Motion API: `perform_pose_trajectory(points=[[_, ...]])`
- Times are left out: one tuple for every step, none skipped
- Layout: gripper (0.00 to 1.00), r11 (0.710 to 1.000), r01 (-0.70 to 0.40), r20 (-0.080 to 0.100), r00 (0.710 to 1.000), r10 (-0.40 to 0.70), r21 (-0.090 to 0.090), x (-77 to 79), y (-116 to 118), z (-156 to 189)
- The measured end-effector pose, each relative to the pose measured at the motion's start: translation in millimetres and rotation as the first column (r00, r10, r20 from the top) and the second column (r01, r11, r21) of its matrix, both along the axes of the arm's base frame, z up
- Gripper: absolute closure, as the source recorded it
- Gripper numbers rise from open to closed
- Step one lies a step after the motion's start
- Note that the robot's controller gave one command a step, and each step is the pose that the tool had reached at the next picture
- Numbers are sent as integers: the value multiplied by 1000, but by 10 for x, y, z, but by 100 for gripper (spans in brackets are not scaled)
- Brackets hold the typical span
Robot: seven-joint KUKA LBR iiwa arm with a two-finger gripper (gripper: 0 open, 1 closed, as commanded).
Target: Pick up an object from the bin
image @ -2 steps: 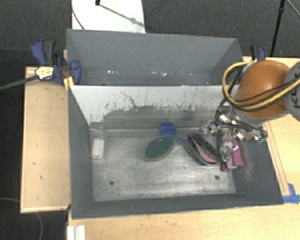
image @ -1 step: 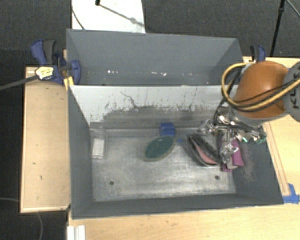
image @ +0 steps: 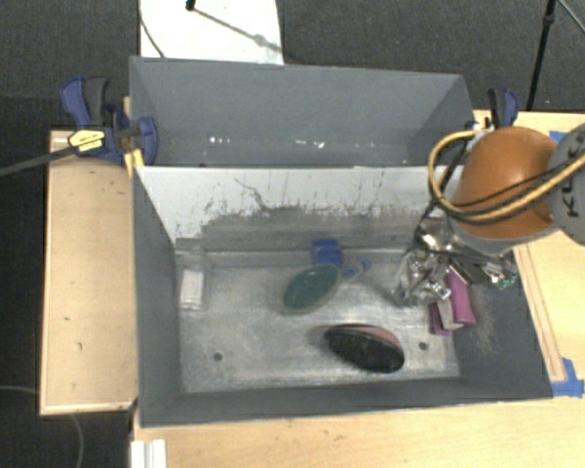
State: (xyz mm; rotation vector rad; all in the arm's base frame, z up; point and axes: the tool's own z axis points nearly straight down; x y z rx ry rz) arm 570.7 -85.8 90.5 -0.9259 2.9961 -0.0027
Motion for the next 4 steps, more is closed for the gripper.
perform_pose_trajectory(points=[[0, 1000, -1, -2, 1000, 1, 0, -5, 4, -6], [0, 997, 81, 7, 997, -81, 4, 106, 586, 837], [0, 988, 156, -4, 988, -155, 6, 73, 1445, 757], [0, 983, -183, -3, 983, 183, 2, 172, 1467, -164]])
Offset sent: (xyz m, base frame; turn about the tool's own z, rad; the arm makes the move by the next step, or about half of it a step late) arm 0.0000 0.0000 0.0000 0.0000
